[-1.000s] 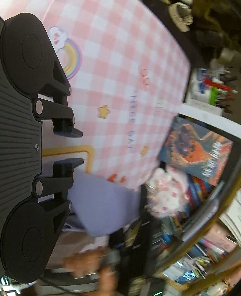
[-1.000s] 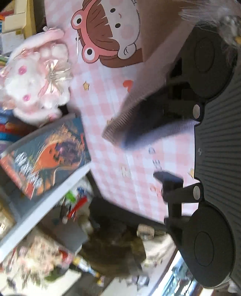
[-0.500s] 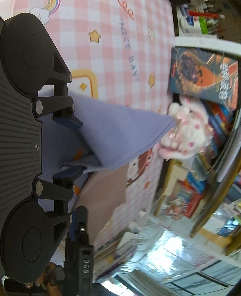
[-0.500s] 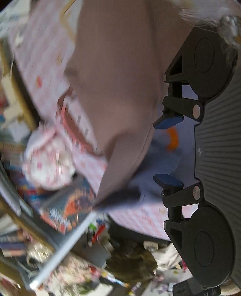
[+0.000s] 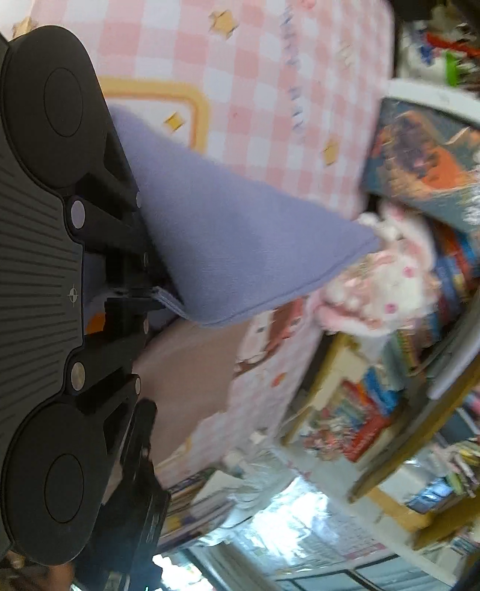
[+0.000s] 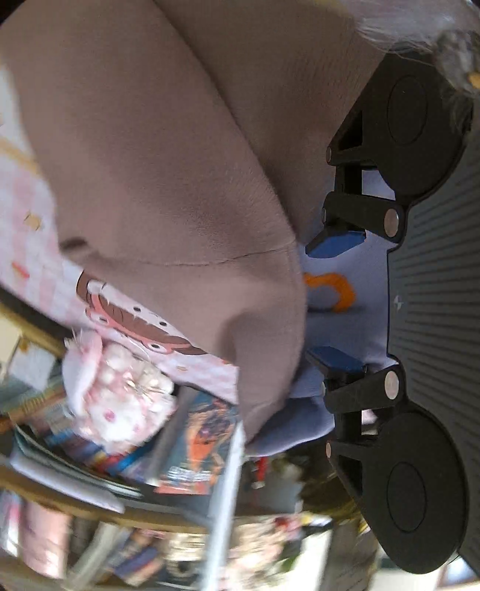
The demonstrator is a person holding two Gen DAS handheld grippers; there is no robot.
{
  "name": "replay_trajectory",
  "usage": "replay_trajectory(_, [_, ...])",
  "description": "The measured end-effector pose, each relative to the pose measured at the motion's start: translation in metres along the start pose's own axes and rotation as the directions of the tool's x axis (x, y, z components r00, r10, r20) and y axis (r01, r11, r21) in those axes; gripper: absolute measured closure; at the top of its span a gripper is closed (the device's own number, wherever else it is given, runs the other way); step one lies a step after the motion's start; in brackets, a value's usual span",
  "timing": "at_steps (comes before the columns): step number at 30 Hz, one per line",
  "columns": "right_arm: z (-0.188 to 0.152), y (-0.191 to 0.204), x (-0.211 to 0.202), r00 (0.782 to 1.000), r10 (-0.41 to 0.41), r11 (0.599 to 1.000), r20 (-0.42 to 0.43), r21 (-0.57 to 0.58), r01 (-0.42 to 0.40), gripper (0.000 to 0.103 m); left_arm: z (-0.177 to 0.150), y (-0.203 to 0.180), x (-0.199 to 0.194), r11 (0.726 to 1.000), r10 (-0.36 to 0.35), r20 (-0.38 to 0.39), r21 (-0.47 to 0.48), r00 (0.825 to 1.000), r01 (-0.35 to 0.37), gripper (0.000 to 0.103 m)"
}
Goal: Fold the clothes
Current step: 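Lift the sweater with both grippers and shake it open in the air, then lay the unfolded sweater flat on the mat and open the right gripper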
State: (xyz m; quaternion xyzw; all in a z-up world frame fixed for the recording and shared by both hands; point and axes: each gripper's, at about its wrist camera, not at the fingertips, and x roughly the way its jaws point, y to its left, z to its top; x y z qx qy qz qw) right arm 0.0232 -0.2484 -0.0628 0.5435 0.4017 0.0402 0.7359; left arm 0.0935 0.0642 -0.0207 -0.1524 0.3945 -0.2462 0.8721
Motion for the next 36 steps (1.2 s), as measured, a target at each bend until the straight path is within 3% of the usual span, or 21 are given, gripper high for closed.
replay_trajectory(1, [0.004, -0.001, 0.004, 1.0, 0.007, 1.0, 0.003, 0.027, -0.007, 0.066, 0.004, 0.004, -0.011, 1.0, 0.014, 0.038, -0.006, 0.999, -0.014, 0.101])
replay_trajectory(2, [0.009, 0.0, 0.006, 1.0, 0.015, 0.999, 0.018, 0.041, -0.016, 0.086, 0.008, 0.008, -0.021, 1.0, 0.028, 0.076, -0.012, 0.997, -0.027, 0.101])
replay_trajectory(3, [0.016, 0.002, 0.006, 0.998, 0.043, 0.998, 0.049, 0.043, -0.045, 0.094, 0.012, 0.013, -0.032, 0.999, 0.043, 0.113, -0.019, 0.993, -0.041, 0.101])
replay_trajectory(5, [0.031, 0.01, 0.0, 0.985, 0.115, 0.993, 0.131, 0.026, -0.119, 0.096, 0.02, 0.022, -0.053, 0.997, 0.074, 0.186, -0.034, 0.98, -0.069, 0.101])
replay_trajectory(7, [0.05, 0.023, -0.01, 0.958, 0.182, 0.983, 0.22, -0.009, -0.185, 0.097, 0.031, 0.044, -0.069, 0.988, 0.157, 0.212, -0.042, 0.965, -0.151, 0.101])
replay_trajectory(10, [0.085, 0.047, -0.01, 0.943, 0.173, 0.985, 0.283, -0.066, -0.161, 0.097, 0.048, 0.078, -0.092, 0.961, 0.278, 0.251, -0.059, 0.927, -0.272, 0.101])
replay_trajectory(16, [0.147, 0.087, 0.014, 0.918, 0.095, 0.968, 0.385, -0.25, 0.005, 0.097, 0.082, 0.132, -0.119, 0.876, 0.481, 0.281, -0.101, 0.831, -0.472, 0.101])
replay_trajectory(21, [0.184, 0.094, 0.033, 0.888, -0.024, 0.962, 0.459, -0.23, 0.145, 0.097, 0.106, 0.163, -0.111, 0.816, 0.576, 0.265, -0.133, 0.773, -0.562, 0.101])
replay_trajectory(23, [0.191, 0.093, 0.041, 0.881, -0.091, 0.952, 0.464, -0.219, 0.214, 0.092, 0.115, 0.175, -0.108, 0.791, 0.611, 0.258, -0.144, 0.749, -0.595, 0.101])
replay_trajectory(24, [0.192, 0.091, 0.043, 0.879, -0.11, 0.946, 0.464, -0.223, 0.236, 0.09, 0.118, 0.178, -0.104, 0.787, 0.615, 0.257, -0.142, 0.746, -0.6, 0.101])
replay_trajectory(26, [0.19, 0.088, 0.042, 0.877, -0.129, 0.933, 0.463, -0.242, 0.265, 0.06, 0.125, 0.184, -0.098, 0.781, 0.622, 0.255, -0.137, 0.74, -0.61, 0.101])
replay_trajectory(28, [0.179, 0.084, 0.038, 0.879, -0.124, 0.916, 0.46, -0.287, 0.279, 0.06, 0.131, 0.19, -0.091, 0.774, 0.63, 0.253, -0.132, 0.734, -0.619, 0.101])
replay_trajectory(32, [0.149, 0.079, 0.033, 0.905, -0.173, 0.822, 0.389, -0.45, 0.35, 0.06, 0.142, 0.201, -0.081, 0.755, 0.653, 0.251, -0.134, 0.715, -0.642, 0.101])
replay_trajectory(36, [0.098, 0.071, 0.025, 0.903, -0.269, 0.615, 0.334, -0.662, 0.428, 0.06, 0.141, 0.207, -0.08, 0.694, 0.718, 0.25, -0.192, 0.649, -0.694, 0.097])
